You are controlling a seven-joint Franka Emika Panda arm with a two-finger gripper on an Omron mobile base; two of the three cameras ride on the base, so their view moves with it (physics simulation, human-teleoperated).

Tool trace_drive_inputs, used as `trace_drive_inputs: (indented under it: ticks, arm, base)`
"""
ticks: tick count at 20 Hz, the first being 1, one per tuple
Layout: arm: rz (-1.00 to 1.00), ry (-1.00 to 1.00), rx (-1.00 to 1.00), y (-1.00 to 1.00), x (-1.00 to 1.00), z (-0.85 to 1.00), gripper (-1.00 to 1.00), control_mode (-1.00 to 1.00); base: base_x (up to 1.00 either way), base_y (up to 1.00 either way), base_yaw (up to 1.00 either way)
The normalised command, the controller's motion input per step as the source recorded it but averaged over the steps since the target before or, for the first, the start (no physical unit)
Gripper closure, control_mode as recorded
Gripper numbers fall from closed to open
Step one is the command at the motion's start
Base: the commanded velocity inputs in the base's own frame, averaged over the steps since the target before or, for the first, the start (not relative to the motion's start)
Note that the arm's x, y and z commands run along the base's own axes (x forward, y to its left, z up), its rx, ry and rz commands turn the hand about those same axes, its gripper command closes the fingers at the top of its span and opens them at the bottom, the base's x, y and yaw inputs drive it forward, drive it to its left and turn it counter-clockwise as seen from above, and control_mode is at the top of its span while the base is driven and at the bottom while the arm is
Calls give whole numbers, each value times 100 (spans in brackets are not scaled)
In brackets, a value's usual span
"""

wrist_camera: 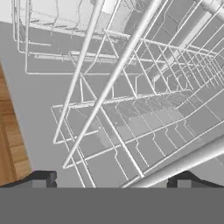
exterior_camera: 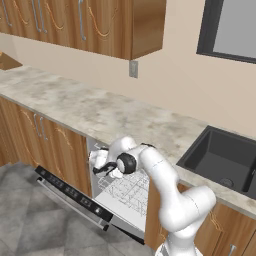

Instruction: Open the dishwasher door and pull out the top rack.

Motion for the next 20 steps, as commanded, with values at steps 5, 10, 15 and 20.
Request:
trace_drive_inputs:
  ticks: [5,10,15,20]
  arm:
    - [-1,-5,0,-32,100,-87,-100,-100]
    - [1,23,25,-27,73,-98,-100,-100]
    - [20,57,59,11,-63,-79,-100,-100]
    - [22,49,55,31,-100,-95,-100,-100]
  base:
    - [0,0,0]
    - [0,0,0]
    - [0,0,0]
    - [0,0,0]
